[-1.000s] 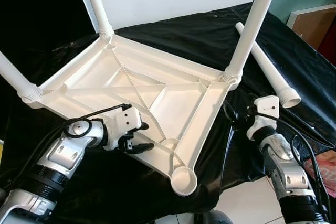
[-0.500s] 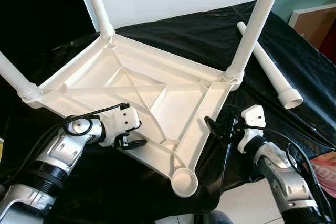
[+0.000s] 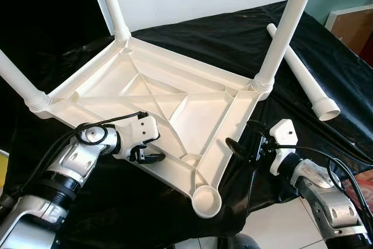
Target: Building children table
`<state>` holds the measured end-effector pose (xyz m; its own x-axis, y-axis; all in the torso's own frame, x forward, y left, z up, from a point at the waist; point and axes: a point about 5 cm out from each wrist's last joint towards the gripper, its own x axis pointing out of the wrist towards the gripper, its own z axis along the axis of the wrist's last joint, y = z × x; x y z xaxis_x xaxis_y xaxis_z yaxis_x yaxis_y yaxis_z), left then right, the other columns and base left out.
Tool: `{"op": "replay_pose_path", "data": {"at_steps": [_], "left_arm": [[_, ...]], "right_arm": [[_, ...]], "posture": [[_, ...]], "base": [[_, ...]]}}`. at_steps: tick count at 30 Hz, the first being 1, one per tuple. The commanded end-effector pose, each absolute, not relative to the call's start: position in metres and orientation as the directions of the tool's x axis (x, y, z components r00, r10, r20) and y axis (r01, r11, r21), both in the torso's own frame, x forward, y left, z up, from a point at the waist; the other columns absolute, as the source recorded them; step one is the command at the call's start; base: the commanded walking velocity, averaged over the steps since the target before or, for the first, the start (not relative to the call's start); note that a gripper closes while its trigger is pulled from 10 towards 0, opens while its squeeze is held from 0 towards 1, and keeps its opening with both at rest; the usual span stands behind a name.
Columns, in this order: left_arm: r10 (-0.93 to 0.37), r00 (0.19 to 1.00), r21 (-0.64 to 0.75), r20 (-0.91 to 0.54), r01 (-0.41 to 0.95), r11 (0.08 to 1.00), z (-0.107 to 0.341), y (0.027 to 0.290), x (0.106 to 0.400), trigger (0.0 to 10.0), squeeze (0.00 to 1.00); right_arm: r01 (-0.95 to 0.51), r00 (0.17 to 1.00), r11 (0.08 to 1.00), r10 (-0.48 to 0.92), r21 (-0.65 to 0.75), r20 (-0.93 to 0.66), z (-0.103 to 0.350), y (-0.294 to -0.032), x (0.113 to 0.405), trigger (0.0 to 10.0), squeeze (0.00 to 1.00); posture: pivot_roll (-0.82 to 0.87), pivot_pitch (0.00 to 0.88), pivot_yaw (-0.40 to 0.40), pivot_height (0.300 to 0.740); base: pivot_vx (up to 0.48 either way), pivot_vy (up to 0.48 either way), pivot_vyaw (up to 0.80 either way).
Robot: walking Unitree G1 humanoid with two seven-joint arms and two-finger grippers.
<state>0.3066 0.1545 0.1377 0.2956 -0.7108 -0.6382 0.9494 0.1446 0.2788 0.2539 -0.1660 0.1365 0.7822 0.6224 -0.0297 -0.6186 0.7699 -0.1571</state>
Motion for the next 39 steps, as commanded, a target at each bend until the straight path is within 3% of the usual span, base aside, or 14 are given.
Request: {"op": "replay_pose_path", "data": {"at_steps": [1, 10, 12, 27, 35, 36, 37, 39], "left_arm": [[-0.731, 0.235, 0.204, -0.640, 0.970, 0.133, 0.136, 0.153, 0.306, 0.0, 0.00], [-0.738, 0.238, 0.195, -0.631, 0.970, 0.146, 0.139, 0.151, 0.314, 0.0, 0.00], [-0.739, 0.292, 0.221, -0.607, 0.955, 0.196, 0.143, 0.148, 0.323, 0.0, 0.00], [-0.703, 0.449, 0.262, -0.552, 0.894, 0.365, 0.147, 0.160, 0.332, 0.0, 0.00], [-0.724, 0.438, 0.239, -0.534, 0.899, 0.368, 0.146, 0.169, 0.319, 0.0, 0.00], [-0.730, 0.436, 0.240, -0.526, 0.900, 0.365, 0.146, 0.167, 0.317, 4.3, 0.00], [-0.739, 0.433, 0.243, -0.517, 0.901, 0.358, 0.146, 0.164, 0.315, 10.0, 0.00], [-0.742, 0.430, 0.245, -0.514, 0.903, 0.353, 0.145, 0.162, 0.314, 10.0, 0.00]], "right_arm": [[-0.630, 0.774, 0.763, 0.632, -0.144, -0.044, 0.135, -0.165, 0.251, 10.0, 0.00], [-0.615, 0.786, 0.774, 0.617, -0.150, -0.042, 0.137, -0.169, 0.250, 10.0, 0.00], [-0.597, 0.799, 0.787, 0.600, -0.154, -0.036, 0.138, -0.171, 0.249, 10.0, 0.00], [-0.519, 0.850, 0.837, 0.527, -0.174, 0.002, 0.143, -0.180, 0.255, 10.0, 0.00], [-0.400, 0.909, 0.901, 0.413, -0.170, 0.050, 0.146, -0.188, 0.268, 10.0, 0.00], [-0.387, 0.915, 0.906, 0.401, -0.168, 0.053, 0.146, -0.189, 0.269, 10.0, 0.00], [-0.365, 0.924, 0.916, 0.379, -0.168, 0.055, 0.146, -0.191, 0.272, 10.0, 0.00], [-0.355, 0.928, 0.920, 0.369, -0.168, 0.055, 0.146, -0.192, 0.273, 10.0, 0.00]], "posture": [[-0.07, 0.139, 0.065, 0.740], [-0.07, 0.140, 0.080, 0.740], [-0.08, 0.141, 0.086, 0.740], [-0.08, 0.137, 0.082, 0.740], [-0.07, 0.131, 0.068, 0.740], [-0.07, 0.129, 0.062, 0.740], [-0.06, 0.125, 0.054, 0.740], [-0.06, 0.125, 0.054, 0.740]], "base": [[0.000, 0.000, 0.00], [0.000, 0.000, 0.00], [0.000, 0.000, 0.00], [0.000, 0.000, 0.00], [0.000, 0.000, 0.00], [0.000, 0.000, 0.00], [0.000, 0.000, 0.00], [0.000, 0.000, 0.00]]}}
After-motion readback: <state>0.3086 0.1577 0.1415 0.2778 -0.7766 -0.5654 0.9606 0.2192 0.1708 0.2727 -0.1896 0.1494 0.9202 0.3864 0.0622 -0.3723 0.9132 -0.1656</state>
